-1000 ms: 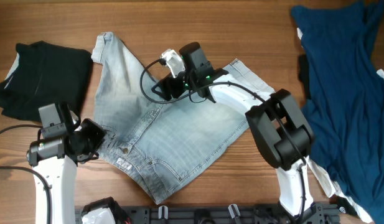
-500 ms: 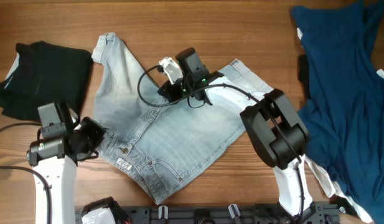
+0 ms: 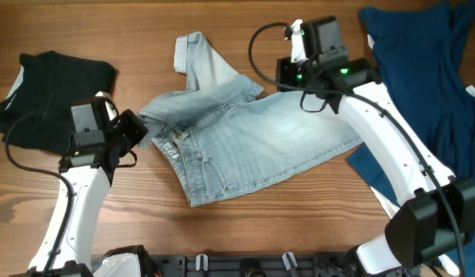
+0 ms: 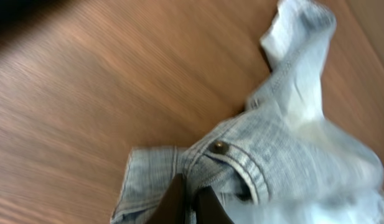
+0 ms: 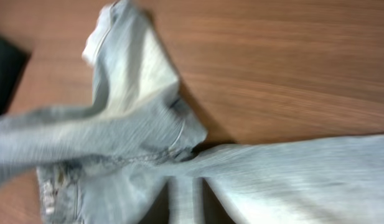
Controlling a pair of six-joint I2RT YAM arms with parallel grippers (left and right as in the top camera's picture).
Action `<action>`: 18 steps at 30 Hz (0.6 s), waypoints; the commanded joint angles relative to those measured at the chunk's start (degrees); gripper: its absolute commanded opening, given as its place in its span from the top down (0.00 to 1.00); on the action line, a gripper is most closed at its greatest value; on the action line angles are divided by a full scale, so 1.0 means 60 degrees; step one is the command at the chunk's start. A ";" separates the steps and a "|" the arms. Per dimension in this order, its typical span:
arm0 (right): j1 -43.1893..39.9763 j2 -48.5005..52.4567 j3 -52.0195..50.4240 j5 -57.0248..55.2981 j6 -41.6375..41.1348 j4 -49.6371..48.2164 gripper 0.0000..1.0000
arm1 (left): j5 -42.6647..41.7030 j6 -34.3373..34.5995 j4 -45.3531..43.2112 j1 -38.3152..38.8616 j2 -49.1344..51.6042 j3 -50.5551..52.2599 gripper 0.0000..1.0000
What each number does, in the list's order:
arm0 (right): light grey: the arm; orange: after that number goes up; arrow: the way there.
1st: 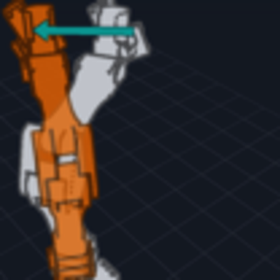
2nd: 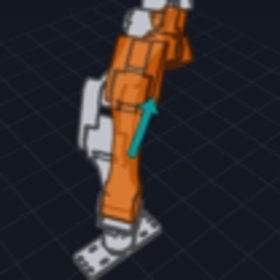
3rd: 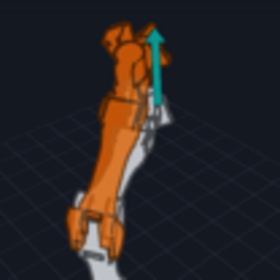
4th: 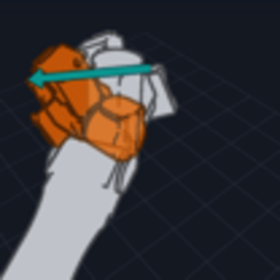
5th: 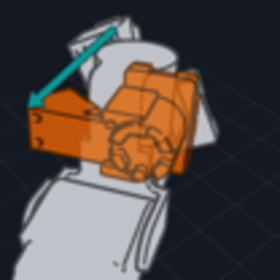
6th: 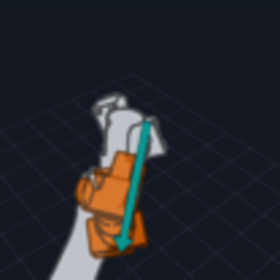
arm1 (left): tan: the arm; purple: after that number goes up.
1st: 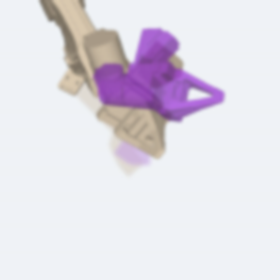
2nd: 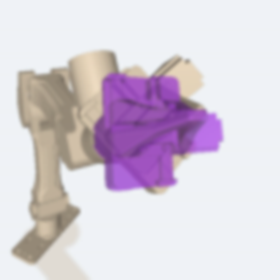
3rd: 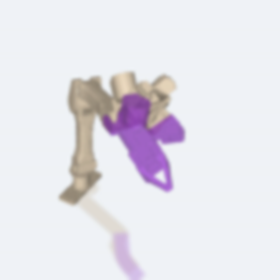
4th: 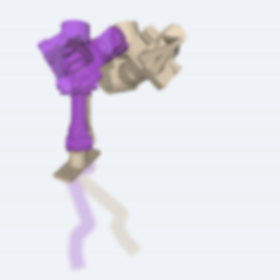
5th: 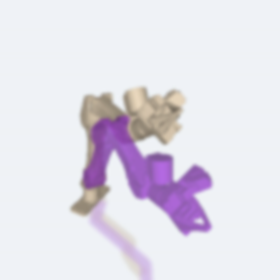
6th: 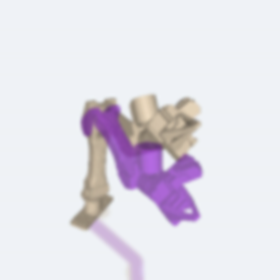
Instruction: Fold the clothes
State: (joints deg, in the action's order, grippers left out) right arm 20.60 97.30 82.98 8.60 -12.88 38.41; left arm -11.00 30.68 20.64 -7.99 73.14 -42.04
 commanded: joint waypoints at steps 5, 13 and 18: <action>0.0073 0.1472 -0.0007 0.0594 0.1413 -0.1872 0.59 | 0.2677 -0.0044 0.1938 -0.0412 -0.0382 -0.0889 0.96; 0.0372 0.4098 -0.0007 0.3450 0.1614 -0.4870 0.49 | 0.3501 0.0557 0.5646 -0.0412 -0.0907 -0.1151 0.96; 0.0699 0.4564 0.0000 0.3075 0.1552 -0.5246 0.42 | 0.3348 0.0488 0.5180 -0.0408 -0.0958 -0.1147 0.96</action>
State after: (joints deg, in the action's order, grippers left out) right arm 23.59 124.14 82.74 27.75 -3.73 7.42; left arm 7.70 32.47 54.00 -10.15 68.27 -48.27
